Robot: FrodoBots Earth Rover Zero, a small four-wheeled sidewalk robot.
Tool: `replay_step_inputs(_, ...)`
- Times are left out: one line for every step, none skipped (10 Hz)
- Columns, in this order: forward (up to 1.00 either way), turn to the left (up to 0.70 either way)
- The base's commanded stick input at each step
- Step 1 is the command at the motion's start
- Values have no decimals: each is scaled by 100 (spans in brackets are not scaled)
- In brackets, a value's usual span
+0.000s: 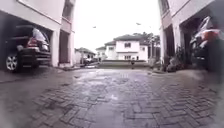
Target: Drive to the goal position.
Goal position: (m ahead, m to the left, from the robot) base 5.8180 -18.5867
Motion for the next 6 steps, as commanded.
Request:
replay_step_inputs(70, 0)
replay_step_inputs(70, 0)
replay_step_inputs(70, 0)
replay_step_inputs(70, 0)
replay_step_inputs(70, 0)
replay_step_inputs(70, 0)
